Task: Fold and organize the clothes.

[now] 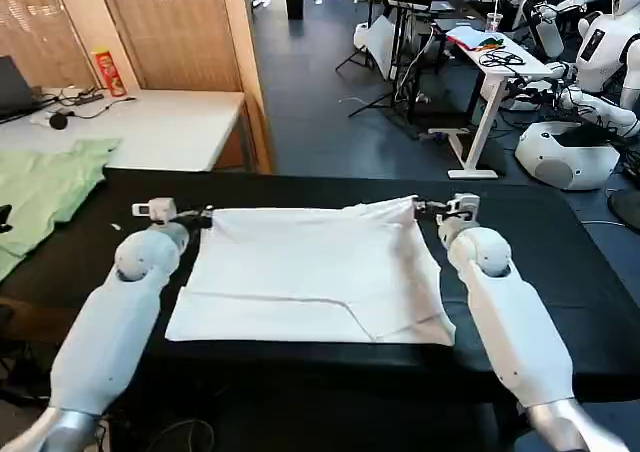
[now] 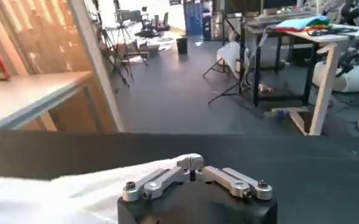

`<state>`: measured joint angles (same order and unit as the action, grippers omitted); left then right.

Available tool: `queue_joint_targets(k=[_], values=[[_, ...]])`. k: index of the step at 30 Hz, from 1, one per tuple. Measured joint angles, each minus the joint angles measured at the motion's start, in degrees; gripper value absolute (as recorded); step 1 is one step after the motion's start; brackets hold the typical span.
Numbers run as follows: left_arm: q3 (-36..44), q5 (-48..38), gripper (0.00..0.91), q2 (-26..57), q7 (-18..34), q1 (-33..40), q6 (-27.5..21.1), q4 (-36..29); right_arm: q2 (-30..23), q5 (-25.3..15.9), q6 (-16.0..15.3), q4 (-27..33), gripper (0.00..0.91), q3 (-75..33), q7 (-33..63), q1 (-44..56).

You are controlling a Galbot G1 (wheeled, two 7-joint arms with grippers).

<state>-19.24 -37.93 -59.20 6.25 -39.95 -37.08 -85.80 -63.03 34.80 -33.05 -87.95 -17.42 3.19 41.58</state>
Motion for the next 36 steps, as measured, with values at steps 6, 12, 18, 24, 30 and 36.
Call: queue_joint_targets(k=[6, 12, 18, 24, 30, 36], values=[[-2.6, -1.1, 0.176, 4.6, 0.0, -8.4, -0.1, -9.5, 4.6, 2.0, -1.6, -8.7, 0.0, -1.7, 1.3, 8.0], [-5.6, -1.3, 0.176, 8.1, 0.0, -17.0, 0.0, -17.0, 7.6, 2.8, -3.8, -17.1, 0.0, -3.1, 3.2, 15.6], [-8.6, -1.0, 0.176, 9.6, 0.3, -23.7, 0.1, -22.8, 9.8, 3.4, -6.4, -23.7, 0.0, -3.6, 4.5, 21.9], [-10.7, 0.2, 0.176, 9.5, 0.3, -28.3, 0.1, -26.0, 10.5, 3.1, -7.6, -27.0, 0.0, -3.9, 4.9, 26.2], [-12.3, 1.0, 0.176, 9.0, 0.2, -31.6, 0.1, -27.2, 10.5, 2.8, -7.7, -27.9, 0.0, -4.5, 5.0, 28.5], [-12.8, 2.8, 0.176, 8.2, -0.1, -34.1, 0.1, -27.2, 10.2, 2.7, -7.8, -28.1, 0.0, -4.5, 5.3, 29.0]])
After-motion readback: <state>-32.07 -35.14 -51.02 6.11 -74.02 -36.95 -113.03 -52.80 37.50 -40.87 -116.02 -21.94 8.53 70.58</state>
